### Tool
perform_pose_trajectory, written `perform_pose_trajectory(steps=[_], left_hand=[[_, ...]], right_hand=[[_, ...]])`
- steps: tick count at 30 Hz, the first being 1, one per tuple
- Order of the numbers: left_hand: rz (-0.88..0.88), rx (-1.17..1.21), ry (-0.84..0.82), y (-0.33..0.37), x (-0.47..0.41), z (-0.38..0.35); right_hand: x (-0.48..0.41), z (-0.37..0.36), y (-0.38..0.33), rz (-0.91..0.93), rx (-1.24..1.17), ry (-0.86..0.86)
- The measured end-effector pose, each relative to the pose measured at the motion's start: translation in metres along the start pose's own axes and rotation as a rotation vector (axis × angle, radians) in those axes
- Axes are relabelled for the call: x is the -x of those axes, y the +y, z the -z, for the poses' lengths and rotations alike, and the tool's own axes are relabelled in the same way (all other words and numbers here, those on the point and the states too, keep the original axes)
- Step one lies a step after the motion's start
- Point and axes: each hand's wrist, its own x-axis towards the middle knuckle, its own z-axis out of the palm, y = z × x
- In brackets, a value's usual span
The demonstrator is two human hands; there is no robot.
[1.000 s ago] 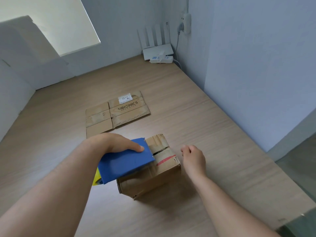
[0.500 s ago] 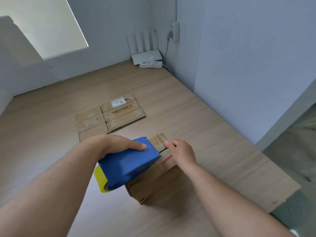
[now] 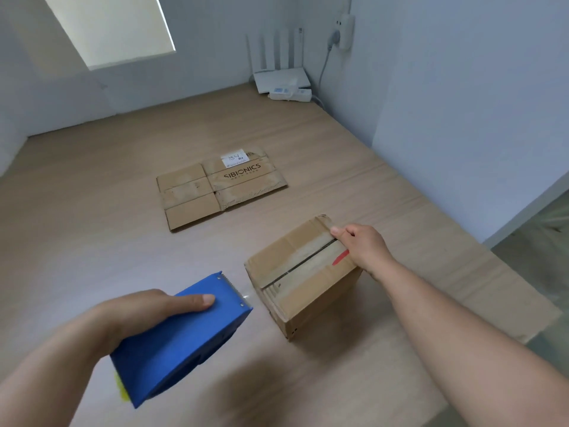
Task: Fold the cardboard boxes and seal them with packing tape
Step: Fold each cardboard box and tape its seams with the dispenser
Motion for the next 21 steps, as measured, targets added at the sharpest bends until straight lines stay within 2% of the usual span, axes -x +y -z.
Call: perform_pose_trajectory(steps=[7,9,10,12,13,14,18,21], left_hand=[[0.010,-0.005,0.187,0.011,-0.022,-0.018],[0.024,-0.054,0.287,0.021,-0.033,-0.028],[0.026,-0.170,0.364,0.026,-0.040,-0.034],[0.015,-0.559,0.579,0.032,-0.050,-0.049],[0.003,-0.661,0.672,0.033,-0.055,-0.056],[-0.006,-0.674,0.725,0.035,-0.059,-0.057],[-0.029,-0.461,0.811,0.027,-0.067,-0.051],[-0.033,-0.458,0.895,0.003,-0.080,-0.057]], right_hand=[[0.001,-0.002,0.001,0.019,0.018,0.014],[0.001,-0.002,0.001,0.023,0.022,0.015],[0.001,-0.003,0.001,0.021,0.020,0.017],[0.002,-0.004,0.000,0.018,0.009,0.036],[0.004,-0.004,0.001,0.019,0.005,0.045],[0.004,-0.005,0.001,0.017,0.002,0.052],[0.010,-0.011,-0.003,-0.036,-0.003,0.102],[0.013,-0.017,-0.008,-0.076,-0.014,0.126]])
